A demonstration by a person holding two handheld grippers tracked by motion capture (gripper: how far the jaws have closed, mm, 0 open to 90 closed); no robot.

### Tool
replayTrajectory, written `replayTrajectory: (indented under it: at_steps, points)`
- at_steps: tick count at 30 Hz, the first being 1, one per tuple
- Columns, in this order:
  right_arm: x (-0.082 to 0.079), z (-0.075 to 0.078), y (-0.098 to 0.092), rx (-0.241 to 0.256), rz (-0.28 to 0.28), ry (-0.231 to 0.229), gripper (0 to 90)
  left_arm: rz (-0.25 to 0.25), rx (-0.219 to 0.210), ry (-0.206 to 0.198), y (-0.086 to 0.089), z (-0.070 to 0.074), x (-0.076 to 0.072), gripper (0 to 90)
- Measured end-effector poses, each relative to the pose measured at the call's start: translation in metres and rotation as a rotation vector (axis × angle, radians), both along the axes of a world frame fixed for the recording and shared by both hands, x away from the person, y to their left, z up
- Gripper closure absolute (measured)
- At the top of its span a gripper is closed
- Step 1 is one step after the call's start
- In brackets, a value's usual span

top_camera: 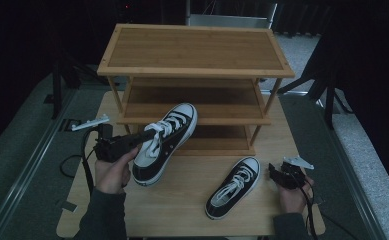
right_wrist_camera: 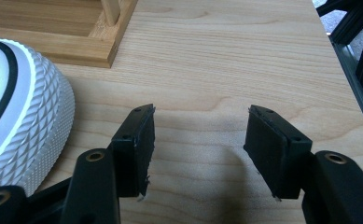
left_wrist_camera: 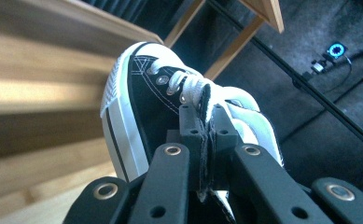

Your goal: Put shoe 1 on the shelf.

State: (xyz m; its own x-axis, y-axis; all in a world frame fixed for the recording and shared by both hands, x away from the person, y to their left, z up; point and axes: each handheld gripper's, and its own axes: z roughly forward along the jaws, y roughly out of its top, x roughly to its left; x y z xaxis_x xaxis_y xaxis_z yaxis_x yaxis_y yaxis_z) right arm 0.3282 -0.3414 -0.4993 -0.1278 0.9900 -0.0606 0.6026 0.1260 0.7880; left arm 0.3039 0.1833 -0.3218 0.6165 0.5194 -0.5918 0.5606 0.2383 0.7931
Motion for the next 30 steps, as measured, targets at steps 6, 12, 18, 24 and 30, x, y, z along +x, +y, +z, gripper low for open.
replayTrajectory:
  at_steps: [6, 12, 18, 24, 30]
  points:
    - [0.0, 0.0, 0.0, 0.001, 0.0, 0.0, 42.0, 0.062, 0.031, -0.027, -0.01, 0.008, 0.02, 87.8]
    - [0.0, 0.0, 0.0, 0.001, 0.0, 0.001, 42.1, 0.122, 0.032, -0.045, -0.02, 0.009, 0.043, 87.8]
    - [0.001, 0.0, -0.001, 0.003, -0.001, 0.001, 42.0, 0.179, 0.044, -0.073, -0.03, 0.009, 0.063, 87.8]
    - [0.001, 0.0, 0.0, 0.002, 0.002, 0.003, 42.0, 0.224, 0.027, -0.076, -0.036, 0.006, 0.081, 87.8]
    - [0.001, 0.0, 0.0, 0.003, 0.003, 0.002, 42.0, 0.252, 0.021, -0.078, -0.043, 0.002, 0.092, 87.8]
